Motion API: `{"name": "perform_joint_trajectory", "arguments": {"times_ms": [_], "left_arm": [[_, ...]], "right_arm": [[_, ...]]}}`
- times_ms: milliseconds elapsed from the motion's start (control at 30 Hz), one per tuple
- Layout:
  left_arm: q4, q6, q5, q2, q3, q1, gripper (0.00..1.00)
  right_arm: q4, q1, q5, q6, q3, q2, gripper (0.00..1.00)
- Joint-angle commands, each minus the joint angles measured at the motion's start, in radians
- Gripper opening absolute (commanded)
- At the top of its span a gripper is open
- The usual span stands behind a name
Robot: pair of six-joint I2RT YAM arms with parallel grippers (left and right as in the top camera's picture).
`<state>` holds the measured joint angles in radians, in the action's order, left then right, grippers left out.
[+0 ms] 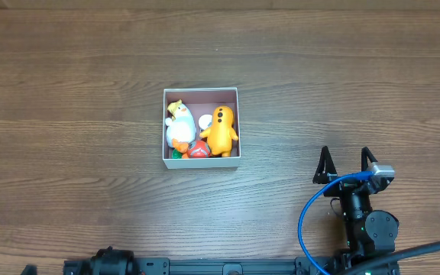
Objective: Pack container
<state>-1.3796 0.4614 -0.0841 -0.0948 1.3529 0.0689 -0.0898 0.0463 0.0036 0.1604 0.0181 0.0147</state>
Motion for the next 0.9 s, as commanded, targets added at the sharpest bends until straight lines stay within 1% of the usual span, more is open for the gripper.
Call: {"name": "perform_joint_trajectory", "arguments": {"times_ms": [0, 133, 233, 433, 533, 667, 767, 867], "left_arm": [[0.111, -0.02, -0.024, 0.063, -0.18, -0.014, 1.0], [0.25, -0.03, -0.031, 0.091, -0.366, -0.014, 1.0], [0.369, -0.08, -0.028, 0.09, -0.5, -0.014, 1.0], [0.619, -0.248, -0.018, 0.091, -0.735, -0.014, 1.0], [0.706, -0.336, 0.005, 0.091, -0.821, -0.014, 1.0], [0.807, -0.42, 0.026, 0.091, -0.929, -0.014, 1.0], [0.9, -0.456, 0.033, 0.091, -1.011, -0.014, 1.0], [0.978, -0.467, 0.032, 0.091, -1.081, -0.014, 1.0]], "right_arm": [[0.007, -0.004, -0.006, -0.005, -0.01, -0.011, 1.0], [0.007, -0.004, -0.006, -0.005, -0.01, -0.011, 1.0], [0.007, -0.004, -0.006, -0.005, -0.01, -0.011, 1.0], [0.007, -0.004, -0.006, -0.005, -0.01, -0.011, 1.0], [0.007, -0.004, -0.006, -0.005, -0.01, -0.011, 1.0], [0.007, -0.004, -0.006, -0.005, -0.01, -0.011, 1.0], [0.007, -0.004, -0.006, -0.005, -0.01, -0.011, 1.0], [0.007, -0.004, -0.006, -0.005, -0.01, -0.011, 1.0]]}}
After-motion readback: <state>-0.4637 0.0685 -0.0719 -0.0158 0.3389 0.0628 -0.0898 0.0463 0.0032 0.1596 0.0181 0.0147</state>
